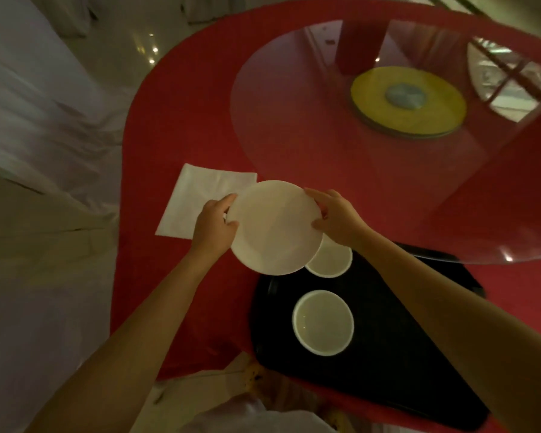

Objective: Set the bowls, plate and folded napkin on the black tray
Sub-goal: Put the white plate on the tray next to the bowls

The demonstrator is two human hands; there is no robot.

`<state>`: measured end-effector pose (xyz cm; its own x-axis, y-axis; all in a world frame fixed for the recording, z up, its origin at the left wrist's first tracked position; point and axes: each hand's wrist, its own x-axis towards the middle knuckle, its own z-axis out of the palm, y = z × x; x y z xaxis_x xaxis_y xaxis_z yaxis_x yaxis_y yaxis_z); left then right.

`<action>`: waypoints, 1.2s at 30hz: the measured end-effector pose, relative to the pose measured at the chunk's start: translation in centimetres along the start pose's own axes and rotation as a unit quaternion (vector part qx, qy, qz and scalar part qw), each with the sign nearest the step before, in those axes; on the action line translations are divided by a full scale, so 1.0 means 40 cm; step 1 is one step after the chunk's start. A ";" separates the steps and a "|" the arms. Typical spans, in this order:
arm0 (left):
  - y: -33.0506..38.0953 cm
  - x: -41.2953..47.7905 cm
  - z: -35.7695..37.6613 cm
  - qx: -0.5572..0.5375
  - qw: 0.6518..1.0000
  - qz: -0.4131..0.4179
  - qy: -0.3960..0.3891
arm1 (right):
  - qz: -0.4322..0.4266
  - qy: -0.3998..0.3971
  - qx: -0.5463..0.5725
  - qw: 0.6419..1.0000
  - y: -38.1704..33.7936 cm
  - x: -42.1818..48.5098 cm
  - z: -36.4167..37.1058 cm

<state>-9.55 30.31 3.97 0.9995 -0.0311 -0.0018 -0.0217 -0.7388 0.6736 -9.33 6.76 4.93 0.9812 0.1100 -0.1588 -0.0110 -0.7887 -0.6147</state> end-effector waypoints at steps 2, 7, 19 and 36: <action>0.061 -0.007 0.035 -0.004 1.000 0.026 -0.016 | 0.016 0.010 -0.003 1.000 0.049 -0.047 -0.048; 0.194 -0.038 0.141 0.008 0.995 0.062 -0.072 | 0.063 0.055 0.014 0.996 0.168 -0.174 -0.146; 0.375 -0.168 0.373 0.033 0.966 0.103 -0.237 | 0.158 0.069 0.032 0.985 0.403 -0.421 -0.215; 0.382 -0.205 0.534 0.156 0.915 -0.040 -0.370 | 0.226 -0.002 0.062 0.972 0.517 -0.458 -0.104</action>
<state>-18.57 4.92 -1.51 0.7120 -0.3307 -0.6194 -0.0702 -0.9113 0.4058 -26.74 -14.06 -1.65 0.8703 -0.2277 -0.4367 -0.4637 -0.6776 -0.5709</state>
